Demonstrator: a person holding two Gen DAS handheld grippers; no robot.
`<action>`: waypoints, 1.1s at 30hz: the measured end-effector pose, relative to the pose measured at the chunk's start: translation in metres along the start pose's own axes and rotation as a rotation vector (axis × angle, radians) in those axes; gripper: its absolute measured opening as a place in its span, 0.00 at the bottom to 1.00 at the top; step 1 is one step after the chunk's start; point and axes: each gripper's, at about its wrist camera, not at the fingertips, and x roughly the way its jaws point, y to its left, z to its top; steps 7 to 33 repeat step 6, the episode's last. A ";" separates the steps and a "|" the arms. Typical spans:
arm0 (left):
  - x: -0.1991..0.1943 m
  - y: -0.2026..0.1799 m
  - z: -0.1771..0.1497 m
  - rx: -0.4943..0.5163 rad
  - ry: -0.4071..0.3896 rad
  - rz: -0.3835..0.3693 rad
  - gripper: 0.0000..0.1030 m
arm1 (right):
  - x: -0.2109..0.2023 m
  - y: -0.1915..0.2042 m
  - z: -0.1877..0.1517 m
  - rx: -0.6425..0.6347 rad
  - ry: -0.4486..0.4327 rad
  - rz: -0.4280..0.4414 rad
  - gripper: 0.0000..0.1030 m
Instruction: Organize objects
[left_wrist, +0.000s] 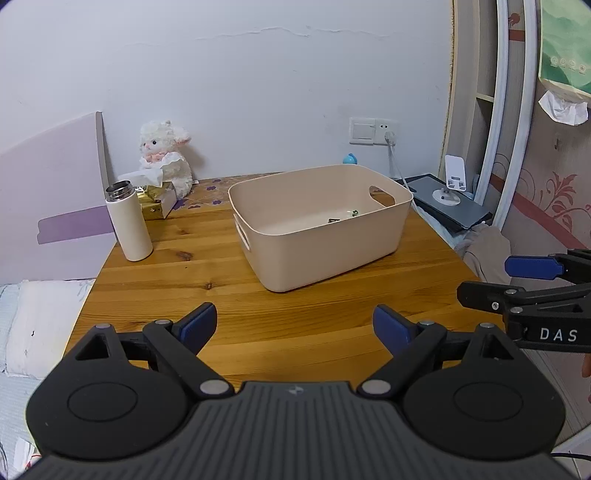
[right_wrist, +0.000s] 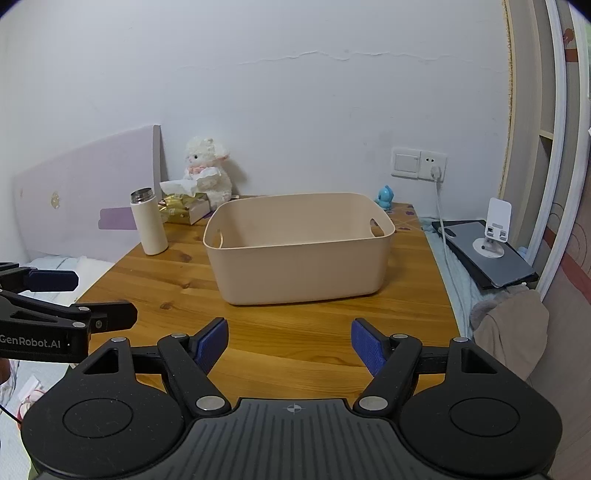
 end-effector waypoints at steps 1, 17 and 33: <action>0.000 0.000 0.000 -0.001 0.000 0.000 0.90 | 0.000 0.000 0.000 -0.001 -0.001 0.000 0.74; 0.001 -0.001 -0.001 -0.003 0.003 -0.007 0.90 | -0.001 -0.001 0.001 0.000 -0.003 -0.005 0.74; 0.001 -0.001 -0.001 -0.003 0.003 -0.007 0.90 | -0.001 -0.001 0.001 0.000 -0.003 -0.005 0.74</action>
